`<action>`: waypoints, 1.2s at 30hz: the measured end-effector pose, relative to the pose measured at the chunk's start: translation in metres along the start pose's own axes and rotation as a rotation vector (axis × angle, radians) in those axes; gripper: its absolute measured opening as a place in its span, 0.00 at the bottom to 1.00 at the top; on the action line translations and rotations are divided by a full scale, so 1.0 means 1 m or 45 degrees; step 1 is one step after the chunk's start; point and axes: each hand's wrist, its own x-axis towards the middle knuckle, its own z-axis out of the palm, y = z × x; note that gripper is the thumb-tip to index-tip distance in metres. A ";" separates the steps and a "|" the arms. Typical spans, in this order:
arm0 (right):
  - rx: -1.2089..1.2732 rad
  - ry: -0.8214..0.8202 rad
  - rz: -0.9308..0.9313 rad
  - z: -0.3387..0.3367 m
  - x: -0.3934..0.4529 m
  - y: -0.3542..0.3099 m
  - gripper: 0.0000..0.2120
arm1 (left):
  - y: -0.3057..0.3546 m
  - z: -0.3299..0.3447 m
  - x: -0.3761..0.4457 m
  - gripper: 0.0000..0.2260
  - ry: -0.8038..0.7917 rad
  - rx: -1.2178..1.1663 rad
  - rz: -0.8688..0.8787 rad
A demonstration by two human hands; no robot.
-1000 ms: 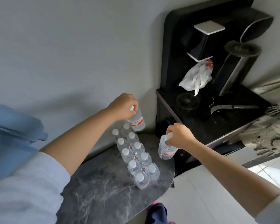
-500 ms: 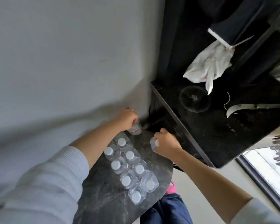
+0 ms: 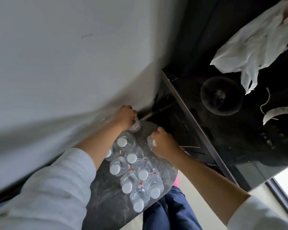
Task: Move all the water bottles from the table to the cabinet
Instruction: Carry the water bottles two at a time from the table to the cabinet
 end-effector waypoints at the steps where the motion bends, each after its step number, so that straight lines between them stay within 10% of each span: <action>1: 0.006 -0.006 0.000 0.000 0.001 0.000 0.16 | -0.001 0.001 0.001 0.12 0.002 -0.027 -0.011; 22: 0.014 0.292 -0.142 -0.001 0.040 -0.030 0.13 | -0.013 0.001 -0.015 0.18 0.016 -0.242 -0.059; 36: -0.085 -0.022 -0.142 0.008 0.052 -0.046 0.16 | -0.059 0.035 -0.086 0.17 0.184 -0.593 -0.353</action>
